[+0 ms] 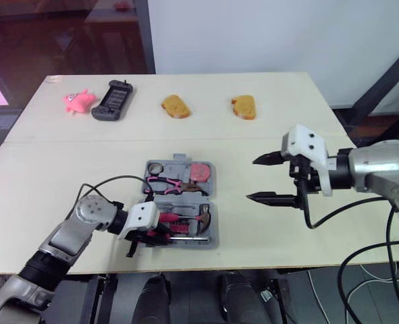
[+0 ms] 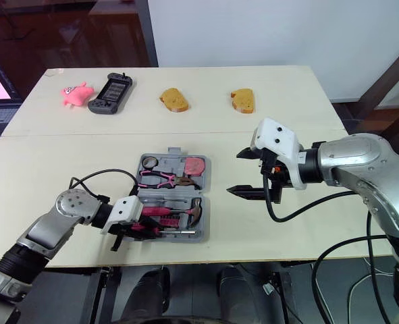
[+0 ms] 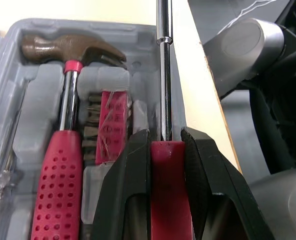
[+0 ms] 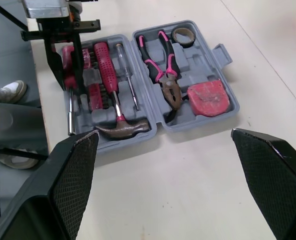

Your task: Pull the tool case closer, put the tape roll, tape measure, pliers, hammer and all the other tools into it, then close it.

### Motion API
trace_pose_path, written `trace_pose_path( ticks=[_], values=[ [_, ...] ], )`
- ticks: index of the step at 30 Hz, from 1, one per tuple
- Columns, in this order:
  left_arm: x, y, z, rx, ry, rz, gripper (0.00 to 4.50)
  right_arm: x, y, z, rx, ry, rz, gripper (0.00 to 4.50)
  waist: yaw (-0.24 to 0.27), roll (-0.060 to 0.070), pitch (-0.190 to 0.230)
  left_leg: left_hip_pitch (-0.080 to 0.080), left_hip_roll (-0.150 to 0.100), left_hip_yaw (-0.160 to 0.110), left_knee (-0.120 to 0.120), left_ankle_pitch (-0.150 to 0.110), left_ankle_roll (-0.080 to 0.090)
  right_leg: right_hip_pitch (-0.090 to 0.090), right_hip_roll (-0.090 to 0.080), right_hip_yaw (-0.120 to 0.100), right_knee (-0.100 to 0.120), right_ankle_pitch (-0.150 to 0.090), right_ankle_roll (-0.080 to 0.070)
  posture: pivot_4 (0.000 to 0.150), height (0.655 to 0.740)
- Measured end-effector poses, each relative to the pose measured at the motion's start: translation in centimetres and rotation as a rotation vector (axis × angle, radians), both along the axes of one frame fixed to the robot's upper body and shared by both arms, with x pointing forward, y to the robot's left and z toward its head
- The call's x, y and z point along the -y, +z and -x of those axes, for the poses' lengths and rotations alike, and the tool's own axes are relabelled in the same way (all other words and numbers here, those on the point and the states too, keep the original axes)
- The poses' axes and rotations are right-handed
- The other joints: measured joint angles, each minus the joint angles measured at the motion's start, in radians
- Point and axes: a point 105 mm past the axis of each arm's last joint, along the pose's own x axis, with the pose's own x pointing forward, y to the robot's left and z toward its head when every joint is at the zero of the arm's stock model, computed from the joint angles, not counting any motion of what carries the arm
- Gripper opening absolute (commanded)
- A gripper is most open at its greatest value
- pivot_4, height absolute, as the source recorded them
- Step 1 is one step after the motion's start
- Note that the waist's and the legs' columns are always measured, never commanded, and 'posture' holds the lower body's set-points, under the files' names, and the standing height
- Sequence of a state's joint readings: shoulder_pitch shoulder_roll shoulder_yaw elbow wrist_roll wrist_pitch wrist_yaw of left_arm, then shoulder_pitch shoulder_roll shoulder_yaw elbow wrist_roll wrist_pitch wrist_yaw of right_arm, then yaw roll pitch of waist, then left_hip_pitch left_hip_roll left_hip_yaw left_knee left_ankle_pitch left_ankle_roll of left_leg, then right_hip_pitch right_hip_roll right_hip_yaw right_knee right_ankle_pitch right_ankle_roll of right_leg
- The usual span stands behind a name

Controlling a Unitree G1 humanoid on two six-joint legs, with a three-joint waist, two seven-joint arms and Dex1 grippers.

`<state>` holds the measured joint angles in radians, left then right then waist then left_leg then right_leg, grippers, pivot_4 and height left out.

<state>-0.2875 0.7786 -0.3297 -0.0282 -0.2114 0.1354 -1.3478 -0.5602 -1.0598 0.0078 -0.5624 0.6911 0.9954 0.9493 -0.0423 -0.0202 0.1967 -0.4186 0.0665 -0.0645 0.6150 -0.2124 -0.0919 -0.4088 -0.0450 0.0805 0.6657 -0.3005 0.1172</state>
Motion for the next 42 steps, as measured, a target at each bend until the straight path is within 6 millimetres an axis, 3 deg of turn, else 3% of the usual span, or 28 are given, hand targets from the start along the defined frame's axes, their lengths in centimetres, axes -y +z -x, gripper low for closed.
trace_pose_path(
  ticks=[6, 10, 15, 19, 23, 42],
  values=[
    [0.5, 3.1, -0.1, -0.030, -0.001, -0.101, 0.37, -0.2, -0.3, 0.0, -0.012, 0.008, -0.005, 4.50, 0.002, 0.000, 0.000, 0.000, 0.000, 0.000, 0.000, 0.000, 0.000, 0.000, 0.000, 0.000, 0.000, 0.000, 0.000, 0.150, 0.7400],
    [0.5, 4.2, 0.3, -0.030, -0.031, -0.264, 0.37, -0.4, -0.3, 0.0, -0.014, 0.011, -0.009, 4.50, 0.000, 0.000, 0.000, 0.000, 0.000, 0.000, 0.000, 0.000, 0.000, 0.000, 0.000, 0.000, 0.000, 0.000, 0.000, 0.150, 0.7400],
    [0.4, 3.1, 0.3, -0.078, 0.052, -0.404, 0.37, -0.4, -0.3, 0.0, -0.008, 0.007, -0.008, 4.50, 0.000, 0.000, 0.000, 0.000, 0.000, 0.000, 0.000, 0.000, 0.000, 0.000, 0.001, 0.000, 0.000, 0.000, 0.000, 0.150, 0.7400],
    [0.9, 3.6, -0.3, -0.060, 0.108, -0.423, 0.37, -0.4, -0.3, -0.1, -0.007, 0.000, -0.008, 4.50, 0.001, 0.000, 0.000, 0.000, 0.000, 0.000, 0.001, 0.000, 0.000, 0.000, 0.000, 0.000, 0.000, 0.000, 0.000, 0.150, 0.7400],
    [1.1, 2.7, -0.1, -0.070, 0.120, -0.458, 0.37, -0.4, -0.4, -0.1, -0.011, -0.003, -0.010, 4.50, 0.000, 0.000, 0.000, 0.000, 0.000, -0.001, 0.000, 0.000, 0.000, 0.000, 0.000, 0.000, 0.000, 0.000, 0.000, 0.150, 0.7400],
    [3.2, 1.3, -0.5, 0.015, 0.073, -0.457, 0.37, -0.5, -0.6, 0.1, -0.021, -0.009, -0.005, 4.50, 0.002, 0.000, 0.000, 0.000, 0.000, -0.001, 0.001, 0.000, 0.000, 0.001, 0.000, 0.000, 0.001, 0.000, 0.000, 0.150, 0.7400]
  ],
)
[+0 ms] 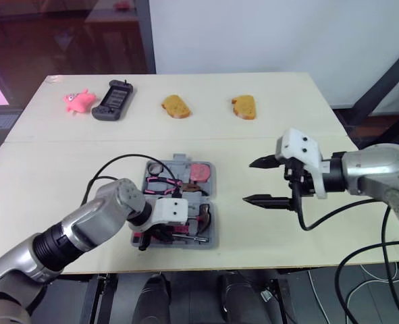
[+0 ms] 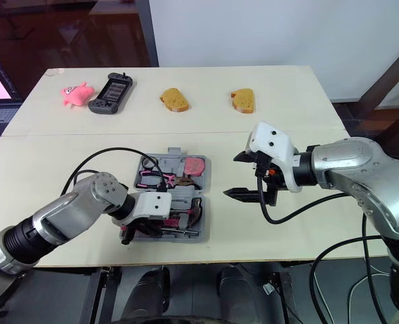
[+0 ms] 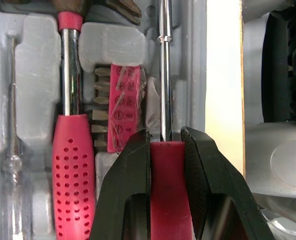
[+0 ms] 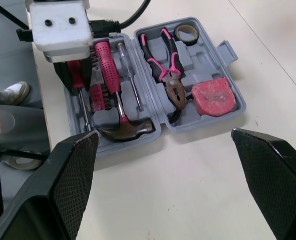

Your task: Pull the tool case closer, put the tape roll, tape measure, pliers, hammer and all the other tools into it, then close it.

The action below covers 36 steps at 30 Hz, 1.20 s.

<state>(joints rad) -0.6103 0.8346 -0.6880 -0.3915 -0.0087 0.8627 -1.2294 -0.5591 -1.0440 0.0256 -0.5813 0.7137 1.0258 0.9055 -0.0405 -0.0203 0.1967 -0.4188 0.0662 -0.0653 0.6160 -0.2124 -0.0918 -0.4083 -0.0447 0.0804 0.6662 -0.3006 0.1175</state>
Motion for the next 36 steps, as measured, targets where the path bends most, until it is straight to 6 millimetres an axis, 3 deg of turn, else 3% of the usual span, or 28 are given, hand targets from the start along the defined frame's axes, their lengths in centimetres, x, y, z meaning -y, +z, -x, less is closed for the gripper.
trace_pose_path(
  ticks=[35, 36],
  values=[
    [1.05, -0.57, 0.42, -0.017, 0.015, 0.090, 0.37, 0.48, -0.30, 0.01, -0.008, -0.019, 0.028, 4.50, 0.026, 0.000, 0.000, 0.000, 0.000, 0.000, 0.002, 0.000, 0.000, 0.001, 0.000, 0.000, 0.000, 0.000, 0.000, 0.150, 0.7400],
    [1.05, -0.57, 0.42, -0.018, 0.015, 0.090, 0.87, 0.48, -0.32, 0.00, -0.009, -0.019, 0.029, 4.50, 0.026, 0.000, 0.000, 0.000, 0.000, 0.000, 0.002, 0.000, 0.000, 0.001, 0.000, 0.000, 0.000, 0.000, 0.000, 0.150, 0.7400]
  ],
)
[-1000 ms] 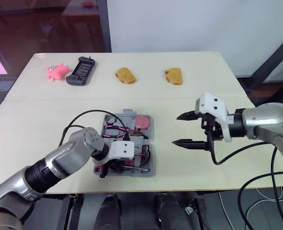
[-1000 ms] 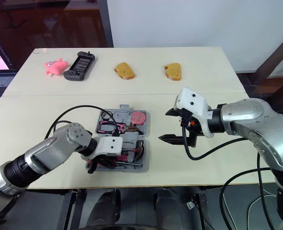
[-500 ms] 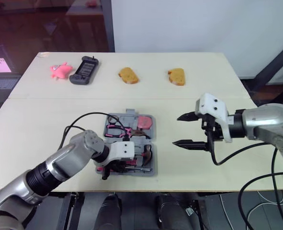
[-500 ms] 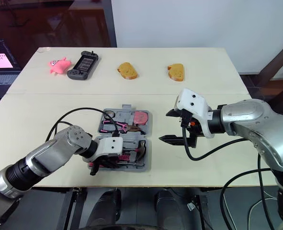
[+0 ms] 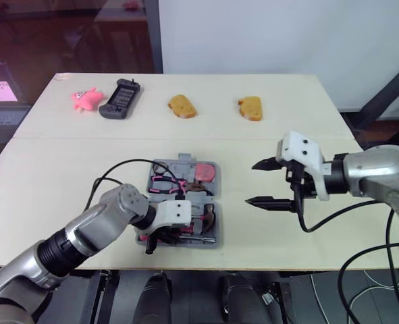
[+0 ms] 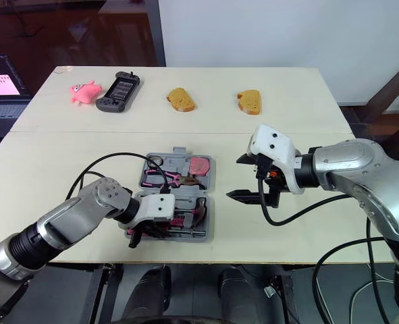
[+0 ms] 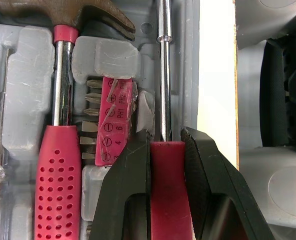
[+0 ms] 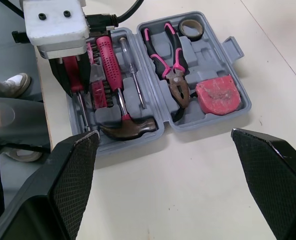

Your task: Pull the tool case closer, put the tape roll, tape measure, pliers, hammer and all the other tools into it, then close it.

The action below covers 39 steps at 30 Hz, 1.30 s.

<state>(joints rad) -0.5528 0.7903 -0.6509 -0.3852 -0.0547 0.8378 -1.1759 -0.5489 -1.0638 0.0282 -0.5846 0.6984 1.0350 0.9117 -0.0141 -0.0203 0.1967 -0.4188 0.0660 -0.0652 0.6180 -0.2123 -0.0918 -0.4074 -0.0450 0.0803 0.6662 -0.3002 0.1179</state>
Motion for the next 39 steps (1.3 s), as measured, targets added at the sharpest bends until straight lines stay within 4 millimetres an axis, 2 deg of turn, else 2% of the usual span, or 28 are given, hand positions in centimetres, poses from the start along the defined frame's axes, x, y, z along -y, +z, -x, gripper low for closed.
trace_pose_path(
  ticks=[3, 7, 14, 21, 24, 29, 31, 35, 39],
  values=[
    [0.1, 0.0, 0.0, -0.004, 0.005, 0.002, 2.32, 0.0, 0.0, 0.0, 0.001, -0.003, 0.004, 4.50, 0.000, 0.000, 0.000, 0.000, 0.000, 0.000, 0.000, 0.000, 0.000, 0.000, 0.000, 0.000, 0.000, 0.000, 0.000, 0.150, 0.7400],
    [0.4, 0.1, 0.4, -0.016, -0.010, 0.016, 4.47, 0.1, -0.1, 0.0, -0.001, -0.005, 0.006, 4.50, 0.001, 0.000, 0.000, 0.000, 0.000, 0.000, 0.001, 0.000, 0.000, 0.001, 0.000, 0.000, 0.000, 0.000, 0.000, 0.150, 0.7400],
    [-1.7, 1.5, 0.1, -0.001, 0.078, -0.018, 4.47, 0.1, -0.1, 0.0, -0.007, -0.001, 0.006, 4.50, -0.003, 0.000, 0.000, 0.000, 0.000, 0.000, 0.001, 0.000, 0.000, 0.001, 0.000, 0.000, 0.001, 0.000, 0.000, 0.150, 0.7400],
    [-2.1, 4.2, 0.6, 0.006, 0.105, 0.165, 4.47, 0.0, -0.3, 0.1, -0.017, 0.008, 0.005, 4.50, -0.003, 0.000, 0.000, 0.000, 0.000, 0.000, 0.001, 0.000, 0.000, 0.001, 0.000, 0.000, 0.001, 0.000, 0.000, 0.150, 0.7400],
    [-1.9, 4.5, 0.0, 0.080, 0.071, 0.252, 3.59, 0.0, -0.3, -0.1, -0.019, 0.009, 0.001, 4.50, -0.002, 0.000, 0.000, 0.001, 0.000, 0.000, 0.002, 0.000, 0.000, 0.001, 0.000, 0.000, 0.001, 0.000, 0.000, 0.150, 0.7400],
    [-3.0, 2.1, -0.4, 0.111, 0.041, 0.337, 0.94, -0.4, -0.7, -0.2, -0.027, 0.023, -0.004, 4.50, -0.002, 0.001, 0.000, 0.000, 0.000, 0.000, 0.002, 0.000, 0.000, 0.001, 0.000, 0.000, 0.000, 0.000, 0.000, 0.150, 0.7400],
    [-3.5, 1.5, -0.4, 0.116, 0.018, 0.337, 0.03, -0.4, -0.7, -0.3, -0.023, 0.020, -0.001, 4.50, -0.001, 0.001, 0.000, 0.000, 0.000, 0.000, 0.002, 0.000, 0.000, 0.001, 0.000, 0.000, 0.000, 0.000, 0.000, 0.150, 0.7400],
    [-3.9, 0.1, 0.3, 0.083, 0.002, 0.343, 0.03, -0.4, -0.7, -0.3, -0.021, 0.019, -0.001, 4.50, 0.000, 0.001, 0.000, 0.000, 0.000, 0.000, 0.002, 0.000, 0.000, 0.001, 0.000, 0.000, 0.000, 0.000, 0.000, 0.150, 0.7400],
    [-3.5, -0.3, 0.2, 0.087, -0.003, 0.363, 0.03, -0.4, -0.7, -0.3, -0.020, 0.019, -0.001, 4.50, 0.000, 0.001, 0.000, 0.000, 0.000, 0.000, 0.002, 0.000, 0.000, 0.001, 0.000, 0.000, 0.000, 0.000, 0.000, 0.150, 0.7400]
  ],
)
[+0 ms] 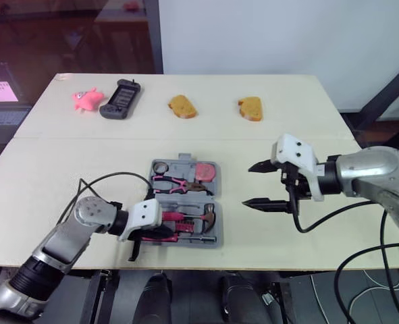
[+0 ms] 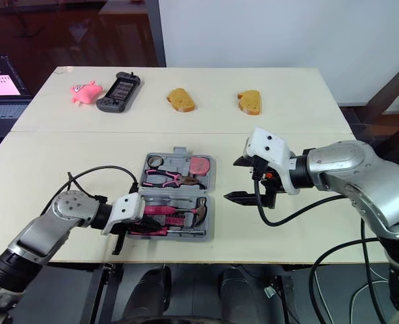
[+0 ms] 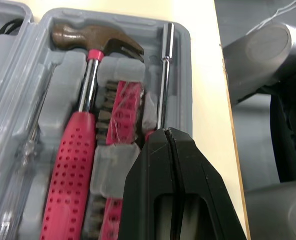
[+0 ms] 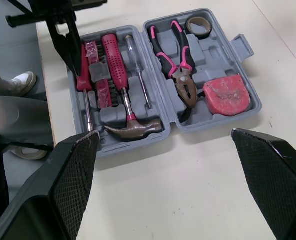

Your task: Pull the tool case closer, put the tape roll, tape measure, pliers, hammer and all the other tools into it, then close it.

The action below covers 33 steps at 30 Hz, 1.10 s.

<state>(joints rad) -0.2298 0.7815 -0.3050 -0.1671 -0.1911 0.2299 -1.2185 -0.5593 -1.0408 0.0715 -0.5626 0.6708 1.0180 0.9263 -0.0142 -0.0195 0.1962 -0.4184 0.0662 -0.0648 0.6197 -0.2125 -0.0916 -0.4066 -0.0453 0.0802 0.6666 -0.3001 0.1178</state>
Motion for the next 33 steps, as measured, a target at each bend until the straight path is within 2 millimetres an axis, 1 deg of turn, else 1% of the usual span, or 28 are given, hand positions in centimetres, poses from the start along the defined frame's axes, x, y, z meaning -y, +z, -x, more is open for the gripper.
trace_pose_path(
  ticks=[2, 5, 8, 13, 15, 17, 19, 21, 22, 24, 26, 27, 29, 31, 32, 33],
  values=[
    [0.0, -0.4, 0.0, -0.001, 0.003, -0.007, 0.03, 0.0, 0.0, 0.0, 0.001, -0.001, 0.000, 4.50, 0.000, 0.000, 0.000, 0.000, 0.000, 0.000, 0.000, 0.000, 0.000, 0.000, 0.000, 0.000, 0.000, 0.000, 0.000, 0.150, 0.7400],
    [-0.1, -1.5, 0.0, -0.013, 0.022, -0.021, 0.03, 0.0, 0.0, 0.0, 0.001, -0.002, 0.000, 4.50, -0.003, 0.001, -0.001, 0.000, 0.000, 0.000, 0.000, 0.000, 0.000, 0.000, 0.000, 0.000, 0.000, 0.000, 0.000, 0.150, 0.7400],
    [0.0, -2.1, 0.1, -0.014, 0.023, -0.019, 0.03, 0.0, 0.0, 0.0, 0.002, -0.004, 0.000, 4.50, 0.001, 0.004, -0.002, 0.002, 0.000, 0.000, 0.000, 0.000, 0.000, 0.002, 0.000, 0.000, 0.000, 0.000, 0.000, 0.150, 0.7400],
    [0.0, -2.4, 0.1, -0.023, 0.031, -0.013, 0.03, 0.2, 0.1, 0.0, 0.008, -0.012, 0.000, 4.50, 0.001, 0.006, -0.004, 0.010, 0.000, 0.001, -0.002, 0.000, 0.000, 0.010, -0.001, 0.000, -0.002, -0.001, -0.001, 0.150, 0.7400],
    [0.1, -2.1, 0.1, -0.037, 0.033, -0.002, 0.03, 0.4, -0.1, 0.0, 0.008, -0.018, -0.006, 4.50, 0.000, 0.007, -0.004, 0.010, 0.000, 0.001, -0.002, 0.000, 0.000, 0.010, -0.001, 0.000, -0.002, -0.001, -0.001, 0.150, 0.7400],
    [0.1, -2.1, 0.6, -0.093, 0.035, 0.026, 0.03, 0.5, -0.3, 0.0, 0.018, -0.023, -0.020, 4.50, -0.001, 0.007, -0.004, 0.010, 0.000, 0.001, -0.003, 0.000, 0.000, 0.009, -0.001, 0.001, -0.002, -0.001, 0.000, 0.150, 0.7400],
    [0.1, -1.7, 0.8, -0.146, 0.043, 0.071, 0.03, 0.5, -0.4, -0.1, 0.051, -0.030, -0.035, 4.50, -0.002, 0.006, -0.004, 0.009, 0.000, 0.001, -0.003, 0.000, 0.000, 0.008, 0.000, 0.000, -0.002, 0.000, 0.000, 0.150, 0.7400],
    [0.0, -0.3, 0.3, -0.132, 0.060, 0.124, 0.03, 0.7, -0.4, -0.3, 0.102, -0.047, -0.055, 4.50, -0.002, 0.006, -0.004, 0.009, 0.000, 0.001, -0.003, 0.000, 0.000, 0.008, 0.000, 0.000, -0.001, 0.000, 0.000, 0.150, 0.7400],
    [-0.2, 0.8, -0.4, -0.104, 0.080, 0.155, 0.03, 0.8, -0.3, -0.4, 0.133, -0.062, -0.072, 4.50, -0.001, 0.006, -0.004, 0.009, 0.000, 0.000, -0.003, 0.000, 0.000, 0.008, 0.000, 0.000, -0.001, 0.000, 0.000, 0.150, 0.7400],
    [-1.1, 3.3, -1.9, -0.044, 0.130, 0.211, 0.03, 1.1, -0.4, -0.7, 0.174, -0.099, -0.100, 4.50, -0.001, 0.006, -0.004, 0.009, 0.000, 0.000, -0.003, 0.000, 0.000, 0.009, 0.000, 0.000, -0.001, 0.000, 0.000, 0.150, 0.7400],
    [-2.7, 5.5, -3.4, 0.010, 0.201, 0.260, 0.03, 1.7, -0.7, -0.6, 0.189, -0.129, -0.109, 4.50, -0.001, 0.006, -0.004, 0.009, 0.000, 0.001, -0.003, 0.000, 0.000, 0.009, 0.000, 0.000, -0.002, -0.001, 0.000, 0.150, 0.7400],
    [-3.9, 6.2, -4.1, 0.024, 0.252, 0.283, 0.03, 2.1, -0.8, -0.5, 0.187, -0.145, -0.116, 4.50, -0.002, 0.006, -0.004, 0.009, 0.000, 0.001, -0.004, 0.000, 0.000, 0.009, 0.000, 0.000, -0.001, -0.001, 0.000, 0.150, 0.7400],
    [-5.9, 6.8, -5.1, 0.033, 0.337, 0.309, 0.03, 2.7, -1.2, -0.4, 0.170, -0.178, -0.130, 4.50, -0.007, 0.006, -0.004, 0.010, 0.000, 0.001, -0.005, 0.000, 0.000, 0.008, 0.000, 0.000, -0.001, -0.001, 0.000, 0.150, 0.7400],
    [-7.2, 6.5, -5.5, 0.025, 0.374, 0.322, 0.54, 3.2, -1.6, 0.1, 0.141, -0.200, -0.152, 4.50, -0.006, 0.006, -0.004, 0.010, 0.000, 0.000, -0.005, 0.000, 0.000, 0.009, 0.000, 0.000, -0.001, -0.001, 0.000, 0.150, 0.7400],
    [-8.1, 6.2, -6.1, 0.036, 0.400, 0.325, 0.77, 3.9, -2.4, 0.6, 0.114, -0.226, -0.151, 4.50, -0.001, 0.006, -0.004, 0.010, 0.000, 0.000, -0.005, 0.000, 0.000, 0.009, 0.000, 0.000, -0.001, -0.001, 0.000, 0.150, 0.7400],
    [-9.9, 5.7, -6.8, 0.048, 0.463, 0.325, 1.20, 4.7, -3.5, 1.1, 0.077, -0.255, -0.146, 4.50, 0.002, 0.005, -0.004, 0.010, 0.000, -0.001, -0.005, 0.000, 0.000, 0.009, 0.001, -0.001, -0.002, -0.001, 0.000, 0.150, 0.7400]
  ],
)
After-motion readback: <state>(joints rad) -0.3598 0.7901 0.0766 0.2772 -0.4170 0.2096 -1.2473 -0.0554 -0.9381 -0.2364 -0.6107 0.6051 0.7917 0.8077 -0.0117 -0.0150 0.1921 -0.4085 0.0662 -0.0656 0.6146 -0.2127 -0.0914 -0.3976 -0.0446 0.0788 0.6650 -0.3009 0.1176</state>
